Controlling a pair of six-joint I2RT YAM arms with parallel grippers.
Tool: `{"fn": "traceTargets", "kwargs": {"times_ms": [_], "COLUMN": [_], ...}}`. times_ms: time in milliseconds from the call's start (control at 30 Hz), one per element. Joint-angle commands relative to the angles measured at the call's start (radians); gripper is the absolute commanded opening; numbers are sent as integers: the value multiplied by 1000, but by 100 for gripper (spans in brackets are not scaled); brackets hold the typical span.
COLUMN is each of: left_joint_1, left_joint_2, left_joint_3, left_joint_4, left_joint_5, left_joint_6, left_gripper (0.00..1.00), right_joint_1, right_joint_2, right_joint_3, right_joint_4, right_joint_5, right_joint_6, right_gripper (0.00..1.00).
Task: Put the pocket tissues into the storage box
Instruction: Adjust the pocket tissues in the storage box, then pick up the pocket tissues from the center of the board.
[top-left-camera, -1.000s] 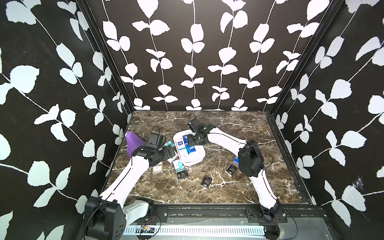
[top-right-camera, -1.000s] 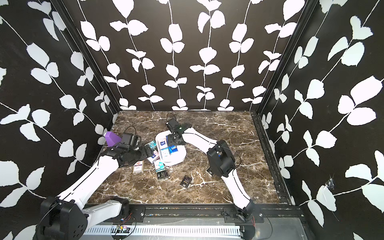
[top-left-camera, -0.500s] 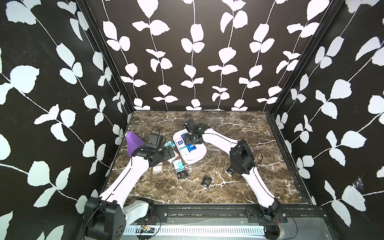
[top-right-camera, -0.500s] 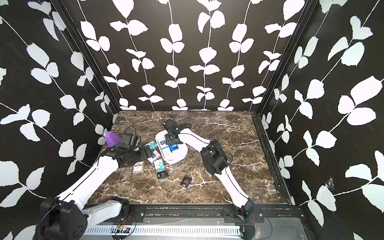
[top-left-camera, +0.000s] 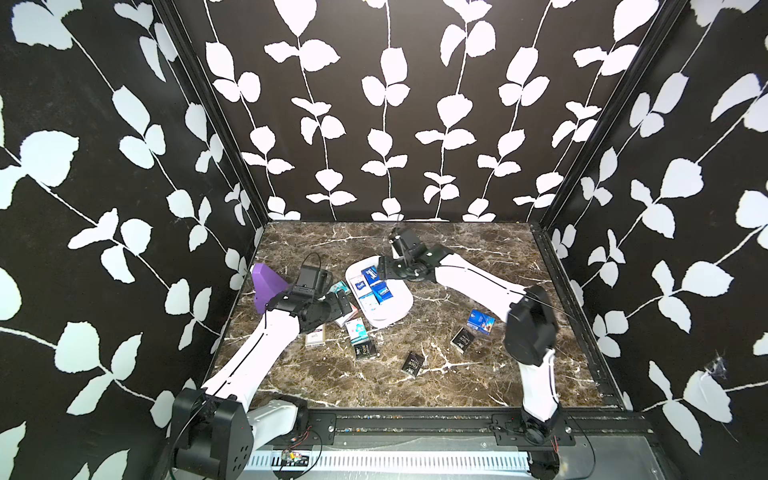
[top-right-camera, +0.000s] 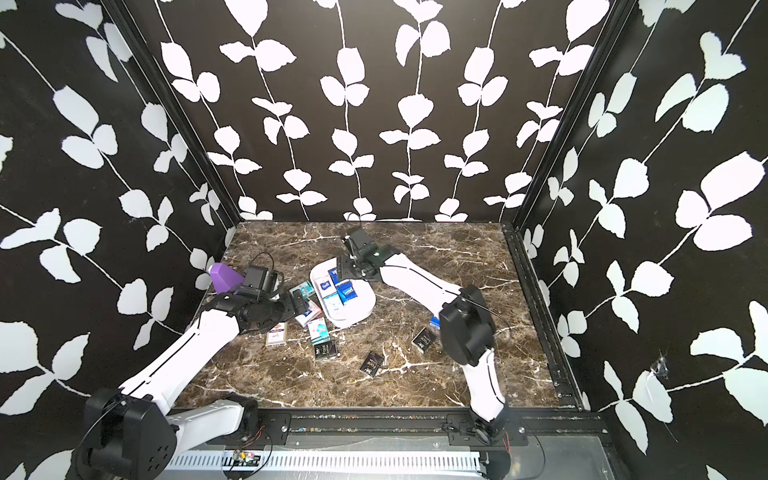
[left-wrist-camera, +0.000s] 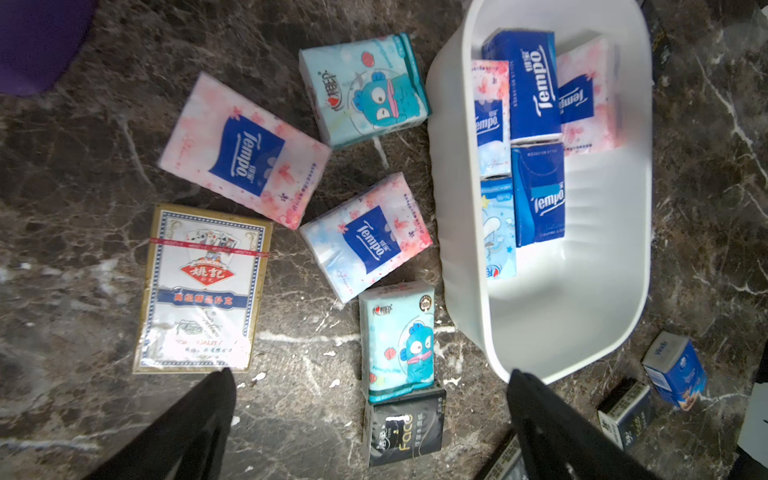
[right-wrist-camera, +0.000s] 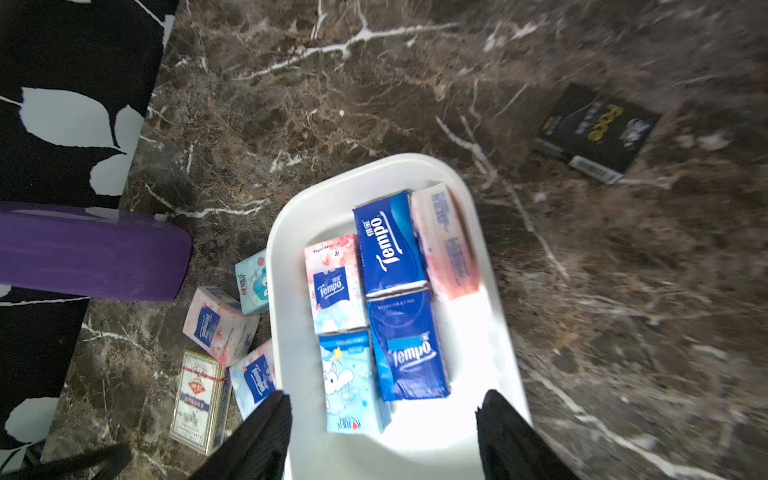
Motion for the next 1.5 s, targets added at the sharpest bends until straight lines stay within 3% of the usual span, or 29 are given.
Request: {"fn": "traceTargets", "kwargs": {"times_ms": [0,433,600,700,1067,1233,1467], "left_joint_1": [-2,-83,-96,-99,-103,-107,-111], "left_joint_2": [42,168,174,161,124,120,93], "left_joint_3": [26,128,152,150,107,106,80], "left_joint_4": [40,71,64,58,64,72,77], "left_joint_5": [58,74,75,68,65,71,56], "left_joint_6": [-15,-36,-40,-44,-58,-65,-70], "left_gripper": [99,99,99,99,99,99,99], "right_joint_1": [-52,-362,-446,-493,-516,-515,-507], "right_joint_2": [-91,-388,-416,-400,-414,-474,-582], "right_joint_3": [-156,-568,-712,-771,-892,-1000,-1110], "right_joint_4": [-4,-206,-147,-85,15,131,298], "right_joint_5": [0,8,14,-50,-154,-287,-354], "right_joint_6": [-60,-197,-205,-199,-112,32,220], "right_gripper": [72,76,80,80,81,81,81]}}
